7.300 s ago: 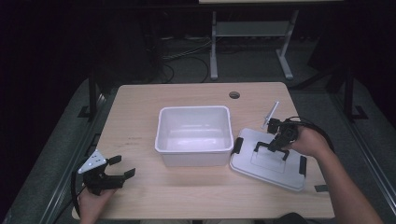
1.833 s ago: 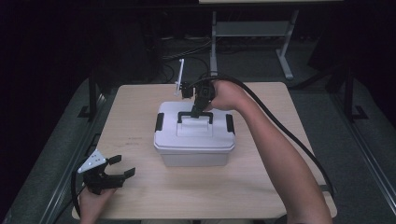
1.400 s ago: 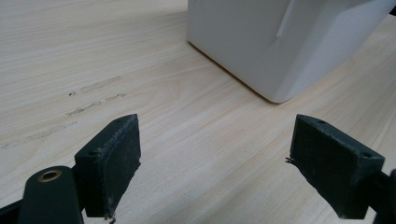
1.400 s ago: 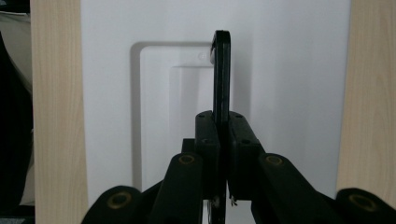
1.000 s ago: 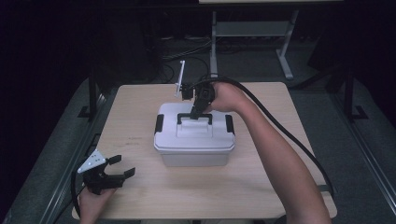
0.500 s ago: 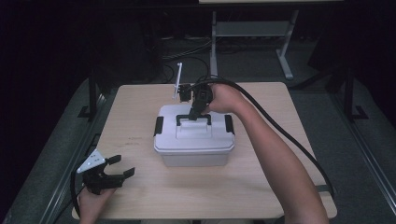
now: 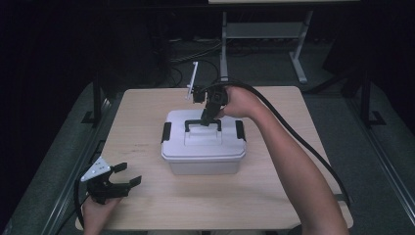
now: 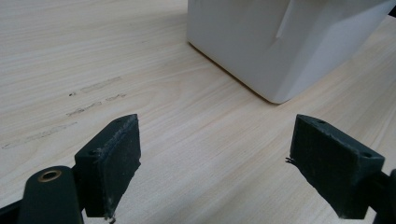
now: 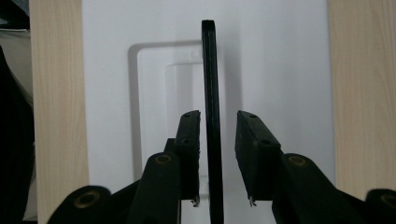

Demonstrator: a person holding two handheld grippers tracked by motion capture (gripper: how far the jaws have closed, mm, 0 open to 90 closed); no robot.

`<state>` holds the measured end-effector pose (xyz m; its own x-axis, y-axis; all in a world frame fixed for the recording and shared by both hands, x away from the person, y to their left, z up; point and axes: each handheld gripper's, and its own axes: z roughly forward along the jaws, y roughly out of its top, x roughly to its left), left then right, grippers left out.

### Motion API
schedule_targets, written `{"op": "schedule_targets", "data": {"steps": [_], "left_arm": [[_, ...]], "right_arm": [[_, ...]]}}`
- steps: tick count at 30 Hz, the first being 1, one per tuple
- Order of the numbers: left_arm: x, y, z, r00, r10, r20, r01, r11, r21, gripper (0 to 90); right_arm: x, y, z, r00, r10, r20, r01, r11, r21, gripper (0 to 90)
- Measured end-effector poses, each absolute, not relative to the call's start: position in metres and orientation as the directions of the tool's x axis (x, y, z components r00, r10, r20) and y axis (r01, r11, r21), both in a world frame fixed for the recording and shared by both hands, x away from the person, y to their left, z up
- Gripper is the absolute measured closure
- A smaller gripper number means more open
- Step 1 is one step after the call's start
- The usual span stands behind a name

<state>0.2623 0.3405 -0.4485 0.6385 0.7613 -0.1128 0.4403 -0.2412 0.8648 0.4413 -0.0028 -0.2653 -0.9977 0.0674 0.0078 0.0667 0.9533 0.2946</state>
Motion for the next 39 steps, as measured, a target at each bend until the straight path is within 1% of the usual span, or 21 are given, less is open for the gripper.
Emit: {"op": "schedule_targets", "data": {"steps": [6, 21, 39], "left_arm": [[0.262, 0.34, -0.449, 0.638, 0.761, -0.114, 0.442, -0.241, 0.864, 15.5], [0.263, 0.338, -0.449, 0.64, 0.76, -0.112, 0.442, -0.245, 0.863, 15.5], [0.264, 0.337, -0.449, 0.642, 0.76, -0.105, 0.444, -0.256, 0.859, 15.5]], "right_arm": [[0.44, -0.01, -0.26, -0.997, 0.075, -0.004, 0.07, 0.948, 0.311, 66.7], [0.435, -0.036, -0.255, -0.992, 0.125, -0.004, 0.117, 0.931, 0.345, 59.2], [0.428, -0.068, -0.253, -0.984, 0.18, -0.013, 0.162, 0.916, 0.366, 53.1]]}}
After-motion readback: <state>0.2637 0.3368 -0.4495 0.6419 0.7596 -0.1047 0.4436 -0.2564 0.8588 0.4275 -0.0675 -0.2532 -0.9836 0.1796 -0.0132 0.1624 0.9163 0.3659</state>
